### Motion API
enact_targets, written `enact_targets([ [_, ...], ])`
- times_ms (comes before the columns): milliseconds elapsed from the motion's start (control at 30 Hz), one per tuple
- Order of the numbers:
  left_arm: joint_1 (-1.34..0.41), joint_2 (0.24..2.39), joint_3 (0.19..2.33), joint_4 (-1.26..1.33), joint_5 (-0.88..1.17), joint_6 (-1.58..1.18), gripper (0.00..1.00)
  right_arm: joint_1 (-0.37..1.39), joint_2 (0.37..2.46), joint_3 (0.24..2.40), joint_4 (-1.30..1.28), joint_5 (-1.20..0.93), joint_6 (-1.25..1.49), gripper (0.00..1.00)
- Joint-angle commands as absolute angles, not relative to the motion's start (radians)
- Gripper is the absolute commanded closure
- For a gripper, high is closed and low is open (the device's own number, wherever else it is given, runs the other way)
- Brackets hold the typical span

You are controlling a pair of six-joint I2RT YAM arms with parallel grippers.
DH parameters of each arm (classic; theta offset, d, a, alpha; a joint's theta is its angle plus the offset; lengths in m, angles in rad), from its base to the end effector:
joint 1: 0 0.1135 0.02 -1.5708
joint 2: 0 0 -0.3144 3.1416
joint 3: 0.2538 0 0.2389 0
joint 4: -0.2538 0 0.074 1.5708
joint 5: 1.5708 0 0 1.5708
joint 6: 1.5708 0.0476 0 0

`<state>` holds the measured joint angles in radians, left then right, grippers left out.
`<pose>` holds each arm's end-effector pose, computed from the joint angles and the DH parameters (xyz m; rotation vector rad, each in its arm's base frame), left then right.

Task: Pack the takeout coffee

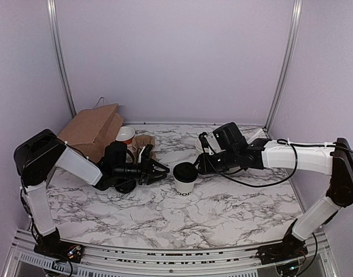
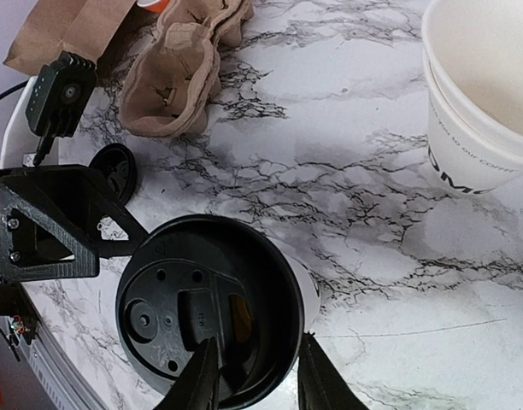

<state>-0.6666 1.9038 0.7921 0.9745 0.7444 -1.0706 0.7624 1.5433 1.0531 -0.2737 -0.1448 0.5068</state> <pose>0.2842 -0.2646 0.2150 0.2624 2.0729 -1.8147 0.2347 0.2336 0.2881 -0.3898 2.4348 0.7677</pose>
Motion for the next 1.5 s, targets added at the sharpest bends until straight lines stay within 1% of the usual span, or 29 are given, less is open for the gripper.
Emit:
enact_targets([
  [0, -0.706, 1.847, 0.844, 0.677, 0.662, -0.898, 0.56, 0.775, 1.558, 1.107, -0.3, -0.116, 0.489, 0.68],
  [467, -0.731, 1.759, 0.89, 0.517, 0.573, -0.838, 0.54, 0.796, 1.565, 1.137, -0.337, -0.066, 0.473, 0.66],
  [600, -0.746, 1.749, 0.923, 0.445, 0.551, -0.816, 0.52, 0.802, 1.569, 1.143, -0.348, -0.044, 0.469, 0.66],
  [967, -0.78, 1.725, 1.06, 0.149, 0.398, -0.701, 0.5, 0.824, 1.583, 1.171, -0.379, 0.0, 0.457, 0.65],
  [1200, -0.79, 1.728, 1.093, 0.082, 0.379, -0.692, 0.5, 0.828, 1.595, 1.18, -0.383, 0.007, 0.454, 0.65],
  [1467, -0.802, 1.729, 1.127, 0.071, 0.385, -0.696, 0.49, 0.832, 1.605, 1.196, -0.397, 0.023, 0.449, 0.65],
])
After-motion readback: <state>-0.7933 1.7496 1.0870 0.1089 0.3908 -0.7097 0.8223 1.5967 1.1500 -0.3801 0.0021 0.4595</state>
